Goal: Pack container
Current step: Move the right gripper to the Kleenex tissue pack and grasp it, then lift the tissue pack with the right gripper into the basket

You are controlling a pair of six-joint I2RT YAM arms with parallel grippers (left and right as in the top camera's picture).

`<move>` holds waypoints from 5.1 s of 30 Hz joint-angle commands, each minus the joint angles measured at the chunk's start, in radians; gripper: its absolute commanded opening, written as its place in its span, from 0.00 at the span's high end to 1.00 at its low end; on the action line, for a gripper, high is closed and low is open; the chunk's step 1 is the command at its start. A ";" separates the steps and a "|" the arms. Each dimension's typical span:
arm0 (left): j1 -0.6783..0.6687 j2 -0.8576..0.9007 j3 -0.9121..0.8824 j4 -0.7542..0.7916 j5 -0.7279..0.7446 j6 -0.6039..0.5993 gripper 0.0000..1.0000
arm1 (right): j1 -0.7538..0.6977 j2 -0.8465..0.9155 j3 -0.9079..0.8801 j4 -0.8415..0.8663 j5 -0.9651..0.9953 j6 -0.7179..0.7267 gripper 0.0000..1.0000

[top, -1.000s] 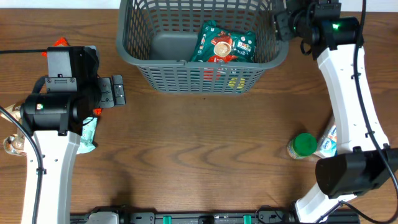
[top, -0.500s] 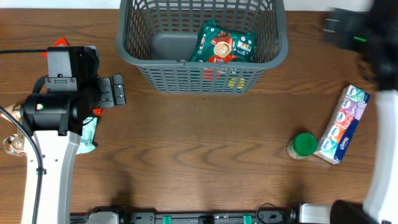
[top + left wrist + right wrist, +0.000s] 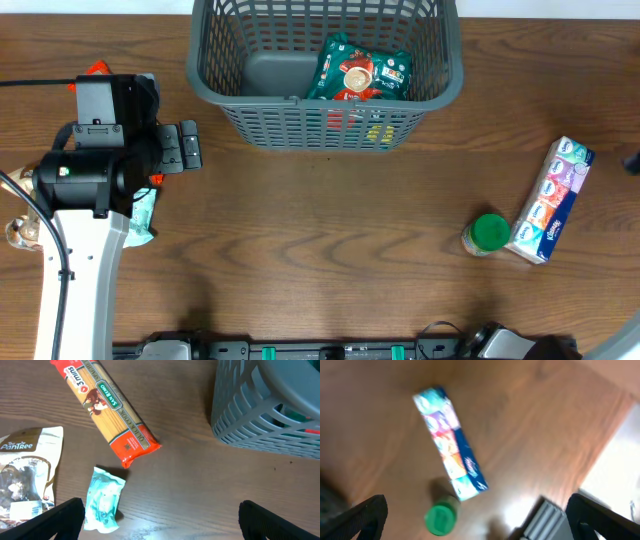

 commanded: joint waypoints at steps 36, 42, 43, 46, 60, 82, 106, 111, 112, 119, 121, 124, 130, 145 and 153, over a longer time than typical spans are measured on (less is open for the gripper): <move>0.004 0.006 0.013 -0.008 -0.007 0.017 0.02 | 0.073 0.457 -0.602 0.789 -0.272 -0.309 0.01; 0.005 0.006 0.013 -0.008 -0.007 0.017 0.01 | 0.113 0.457 -0.617 0.859 -0.269 -0.309 0.01; 0.005 0.006 0.013 -0.008 -0.007 0.017 0.01 | 0.116 0.457 -0.622 0.862 -0.256 -0.309 0.01; 0.005 0.006 0.013 -0.008 -0.008 0.017 0.01 | 0.117 0.457 -0.635 0.871 -0.217 -0.306 0.01; 0.005 0.006 0.013 -0.008 -0.008 0.017 0.01 | 0.114 0.457 -0.749 0.951 -0.174 -0.306 0.05; 0.005 0.006 0.013 -0.012 -0.008 0.018 0.01 | 0.175 0.279 -0.424 0.727 -0.234 -0.276 0.99; 0.005 0.006 0.013 -0.013 -0.007 0.017 0.02 | 0.820 0.426 0.624 0.415 -0.352 -0.772 0.99; 0.005 0.006 0.013 -0.015 -0.008 0.017 0.02 | 0.959 0.471 0.623 0.534 -0.313 -0.933 0.99; 0.005 0.006 0.013 -0.015 -0.007 0.017 0.01 | 0.980 0.486 0.623 0.547 -0.312 -0.958 0.99; 0.005 0.006 0.013 -0.015 -0.008 0.017 0.01 | 1.045 0.622 0.623 0.533 -0.313 -1.046 0.99; 0.005 0.006 0.013 -0.015 -0.008 0.017 0.01 | 1.056 0.673 0.623 0.502 -0.313 -1.108 0.99; 0.005 0.006 0.013 -0.015 -0.007 0.017 0.02 | 1.070 0.743 0.623 0.456 -0.309 -1.201 0.99; 0.005 0.006 0.013 -0.017 -0.007 0.017 0.01 | 1.086 0.826 0.623 0.425 -0.314 -1.233 0.99; 0.005 0.006 0.013 -0.019 -0.007 0.017 0.01 | 1.093 0.973 0.621 0.258 -0.314 -1.265 0.95; 0.005 0.006 0.013 -0.026 -0.007 0.017 0.01 | 1.099 0.970 0.622 0.258 -0.317 -1.232 0.26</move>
